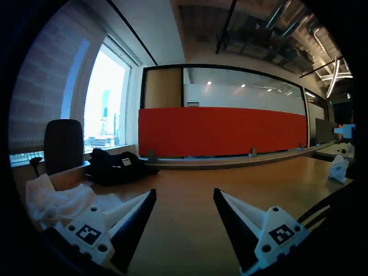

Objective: Fold towel

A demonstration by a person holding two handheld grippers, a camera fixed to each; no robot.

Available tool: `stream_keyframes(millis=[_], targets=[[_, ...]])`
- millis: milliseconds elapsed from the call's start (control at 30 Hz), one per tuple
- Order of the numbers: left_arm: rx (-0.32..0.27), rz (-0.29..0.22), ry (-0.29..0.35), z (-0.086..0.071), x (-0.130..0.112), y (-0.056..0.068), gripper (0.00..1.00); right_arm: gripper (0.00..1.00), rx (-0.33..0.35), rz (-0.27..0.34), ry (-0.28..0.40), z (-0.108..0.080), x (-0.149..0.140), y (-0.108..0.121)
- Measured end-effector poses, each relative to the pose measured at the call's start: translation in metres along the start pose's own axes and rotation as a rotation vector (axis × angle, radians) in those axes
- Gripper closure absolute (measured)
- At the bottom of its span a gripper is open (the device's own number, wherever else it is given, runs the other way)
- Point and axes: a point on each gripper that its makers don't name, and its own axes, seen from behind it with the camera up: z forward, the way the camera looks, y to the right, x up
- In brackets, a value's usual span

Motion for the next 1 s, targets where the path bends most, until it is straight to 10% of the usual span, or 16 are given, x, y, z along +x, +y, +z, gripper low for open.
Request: stream_keyframes(millis=[1000], targets=[[0.0, 0.001, 0.001, 0.0, -0.001, 0.0, 0.08, 0.0, 0.003, 0.081, -0.028, -0.001, -0.08, 0.011]])
